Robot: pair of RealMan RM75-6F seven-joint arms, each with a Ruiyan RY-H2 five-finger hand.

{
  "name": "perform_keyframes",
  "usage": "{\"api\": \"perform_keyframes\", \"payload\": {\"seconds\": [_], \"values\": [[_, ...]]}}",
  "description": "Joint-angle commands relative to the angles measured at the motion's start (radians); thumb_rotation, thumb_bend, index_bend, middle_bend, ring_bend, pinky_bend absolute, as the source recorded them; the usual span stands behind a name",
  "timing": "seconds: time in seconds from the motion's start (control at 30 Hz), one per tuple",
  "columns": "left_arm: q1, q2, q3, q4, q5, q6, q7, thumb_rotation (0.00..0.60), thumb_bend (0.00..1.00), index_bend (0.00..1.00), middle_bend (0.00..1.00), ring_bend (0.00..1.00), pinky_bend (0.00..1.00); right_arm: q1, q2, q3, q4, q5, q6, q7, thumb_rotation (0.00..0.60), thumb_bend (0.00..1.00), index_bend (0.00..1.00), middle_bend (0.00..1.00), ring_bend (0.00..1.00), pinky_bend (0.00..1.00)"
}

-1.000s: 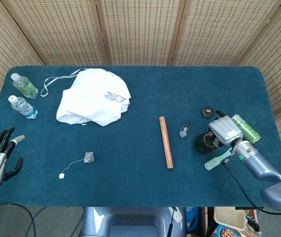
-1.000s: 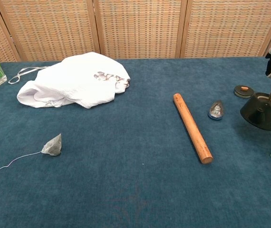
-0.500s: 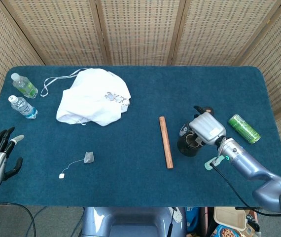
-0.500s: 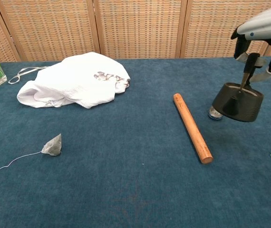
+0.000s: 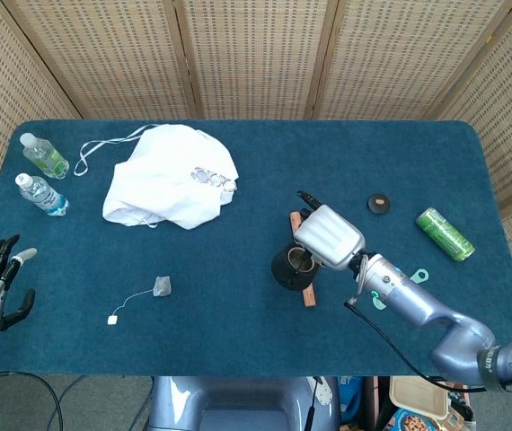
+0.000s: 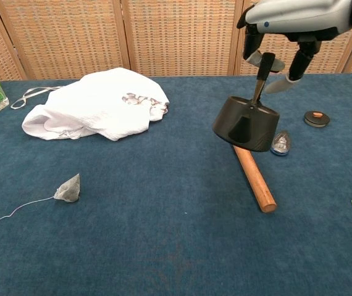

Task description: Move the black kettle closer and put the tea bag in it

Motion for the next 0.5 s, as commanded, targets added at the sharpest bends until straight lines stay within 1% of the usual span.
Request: {"api": "perform_keyframes", "payload": {"seconds": [0.03,0.5], "values": [[0.005,0.002,0.000,0.008,-0.005,0.004,-0.007,0.600,0.47,0.18,0.05,0.02,0.00,0.018,-0.020,0.008,-0.009,-0.006,-0.001,-0.011,0.600,0.42,0.86,0.75,0.43,0.14],[0.014,0.010,-0.002,0.036,-0.013,0.007,-0.032,0.600,0.47,0.18,0.05,0.02,0.00,0.074,-0.121,0.009,0.007,-0.003,-0.011,-0.064,0.600,0.42,0.86,0.75,0.43,0.14]]}}
